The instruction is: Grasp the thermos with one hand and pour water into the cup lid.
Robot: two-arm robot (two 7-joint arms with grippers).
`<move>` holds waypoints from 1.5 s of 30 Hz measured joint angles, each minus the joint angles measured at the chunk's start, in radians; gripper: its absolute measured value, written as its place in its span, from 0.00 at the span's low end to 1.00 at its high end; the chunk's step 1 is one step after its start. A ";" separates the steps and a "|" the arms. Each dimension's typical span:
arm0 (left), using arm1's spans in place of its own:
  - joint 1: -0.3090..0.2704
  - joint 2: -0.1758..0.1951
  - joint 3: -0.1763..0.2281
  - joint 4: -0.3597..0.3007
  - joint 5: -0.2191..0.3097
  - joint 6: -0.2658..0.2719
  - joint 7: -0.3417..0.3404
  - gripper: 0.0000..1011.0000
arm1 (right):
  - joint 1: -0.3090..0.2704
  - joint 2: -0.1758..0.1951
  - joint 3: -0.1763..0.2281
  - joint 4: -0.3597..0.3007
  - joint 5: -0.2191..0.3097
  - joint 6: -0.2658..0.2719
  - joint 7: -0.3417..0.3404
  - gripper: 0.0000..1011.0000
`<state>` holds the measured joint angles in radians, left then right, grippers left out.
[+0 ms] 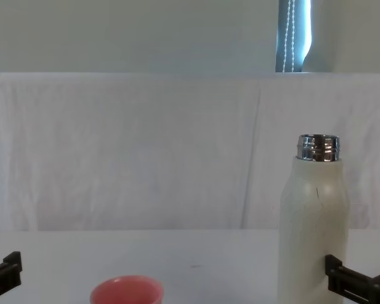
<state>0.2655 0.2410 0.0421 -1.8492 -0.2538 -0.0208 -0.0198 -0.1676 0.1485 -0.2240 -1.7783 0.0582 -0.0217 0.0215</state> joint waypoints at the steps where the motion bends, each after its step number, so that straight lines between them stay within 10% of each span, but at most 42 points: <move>1: 0.000 0.000 0.000 0.000 0.000 0.000 0.000 0.99 | 0.000 -0.002 0.001 -0.001 0.000 0.002 0.003 0.99; 45: 0.000 0.000 0.000 0.000 0.000 0.000 0.000 0.99 | 0.050 -0.047 -0.011 0.029 -0.050 0.036 0.128 0.99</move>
<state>0.2655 0.2409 0.0421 -1.8492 -0.2538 -0.0208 -0.0199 -0.1173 0.1015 -0.2354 -1.7490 0.0081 0.0142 0.1495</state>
